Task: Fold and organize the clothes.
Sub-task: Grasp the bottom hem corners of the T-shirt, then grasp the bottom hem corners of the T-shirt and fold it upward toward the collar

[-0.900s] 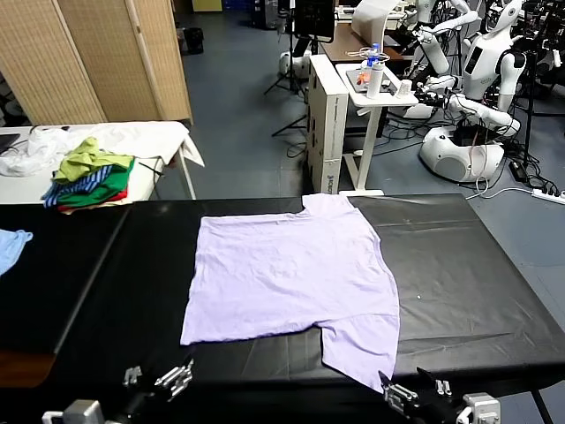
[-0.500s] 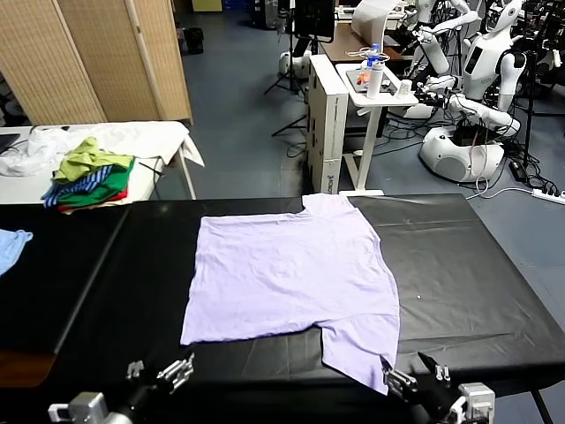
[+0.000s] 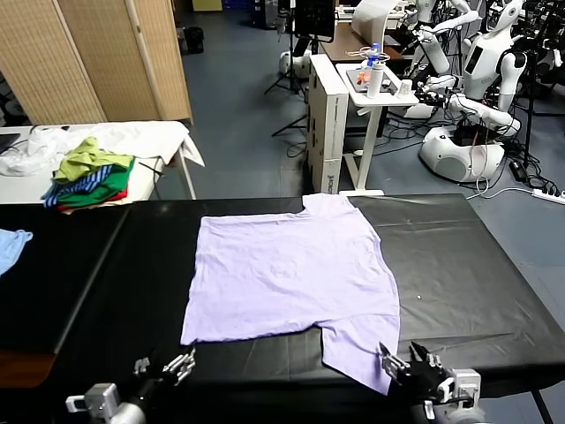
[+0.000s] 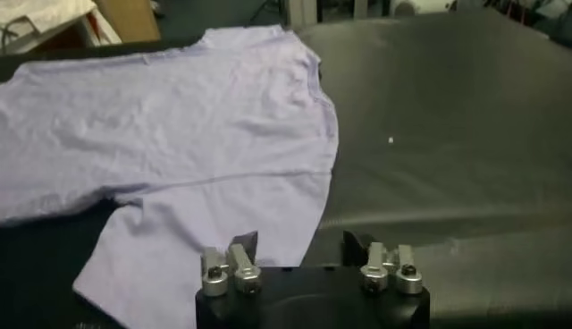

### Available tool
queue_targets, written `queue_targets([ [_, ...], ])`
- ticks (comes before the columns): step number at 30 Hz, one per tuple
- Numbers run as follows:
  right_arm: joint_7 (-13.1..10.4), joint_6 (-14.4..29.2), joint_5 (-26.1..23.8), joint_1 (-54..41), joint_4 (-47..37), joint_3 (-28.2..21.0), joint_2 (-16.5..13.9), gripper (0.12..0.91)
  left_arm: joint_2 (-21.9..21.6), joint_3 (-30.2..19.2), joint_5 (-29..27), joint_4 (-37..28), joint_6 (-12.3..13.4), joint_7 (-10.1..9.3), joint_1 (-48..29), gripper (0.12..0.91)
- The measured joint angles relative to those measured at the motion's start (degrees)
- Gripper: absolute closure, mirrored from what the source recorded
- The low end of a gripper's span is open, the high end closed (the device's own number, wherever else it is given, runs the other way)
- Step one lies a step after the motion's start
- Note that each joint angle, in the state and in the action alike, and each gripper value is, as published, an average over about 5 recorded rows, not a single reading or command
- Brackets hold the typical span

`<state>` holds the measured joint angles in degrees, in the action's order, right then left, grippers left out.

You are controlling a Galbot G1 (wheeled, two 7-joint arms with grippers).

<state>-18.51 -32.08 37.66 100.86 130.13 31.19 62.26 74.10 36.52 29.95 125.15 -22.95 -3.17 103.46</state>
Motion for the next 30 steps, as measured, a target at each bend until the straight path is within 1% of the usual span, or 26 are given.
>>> queue_targets([
  [1, 0.0, 0.0, 0.0, 0.0, 0.0, 0.0, 0.1, 0.853, 0.1, -0.2, 0.0, 0.1, 0.0, 0.07, 0.1, 0.59],
  [2, 0.0, 0.0, 0.0, 0.1, 0.1, 0.0, 0.1, 0.876, 0.3, -0.3, 0.0, 0.2, 0.0, 0.13, 0.2, 0.666],
  [5, -0.1, 0.0, 0.0, 0.6, 0.7, 0.1, 0.3, 0.886, 0.7, -0.8, 0.0, 0.7, -0.2, 0.2, 0.5, 0.826],
  [6, -0.3, 0.0, 0.0, 0.8, 1.0, 0.2, 0.3, 0.886, 0.8, -1.0, 0.0, 0.9, -0.2, 0.21, 0.6, 0.857],
  [8, -0.8, -0.3, 0.0, 1.4, 1.9, 0.5, 0.4, 0.886, 0.9, -1.1, -0.4, 1.3, -0.3, 0.24, 0.9, 0.884],
  [13, -2.9, -3.1, -0.4, 4.2, 5.5, 1.6, 0.3, 0.886, 0.8, -1.1, -2.5, 2.9, -0.1, 0.09, 2.4, 0.886],
  [16, -3.4, -4.4, -1.2, 6.7, 7.8, 2.2, 0.3, 0.886, 0.5, -0.5, -3.3, 4.3, 0.1, -0.37, 3.9, 0.886],
  [20, -3.6, -5.1, -2.4, 10.0, 9.8, 2.5, 0.2, 0.886, 0.3, 0.6, -3.6, 6.4, 0.3, -1.01, 6.6, 0.886],
  [25, -3.6, -5.5, -2.5, 12.4, 11.0, 2.4, 0.2, 0.886, 0.5, 2.2, -3.6, 9.0, 0.5, -1.55, 10.4, 0.886],
  [27, -3.4, -5.0, -2.3, 12.6, 11.2, 2.4, 0.2, 0.886, 0.6, 2.9, -3.6, 9.8, 0.8, -1.63, 11.7, 0.886],
  [30, -2.3, -2.7, -1.6, 12.1, 11.1, 2.6, -0.1, 0.886, 0.8, 3.9, -3.6, 10.8, 1.3, -1.55, 13.3, 0.886],
])
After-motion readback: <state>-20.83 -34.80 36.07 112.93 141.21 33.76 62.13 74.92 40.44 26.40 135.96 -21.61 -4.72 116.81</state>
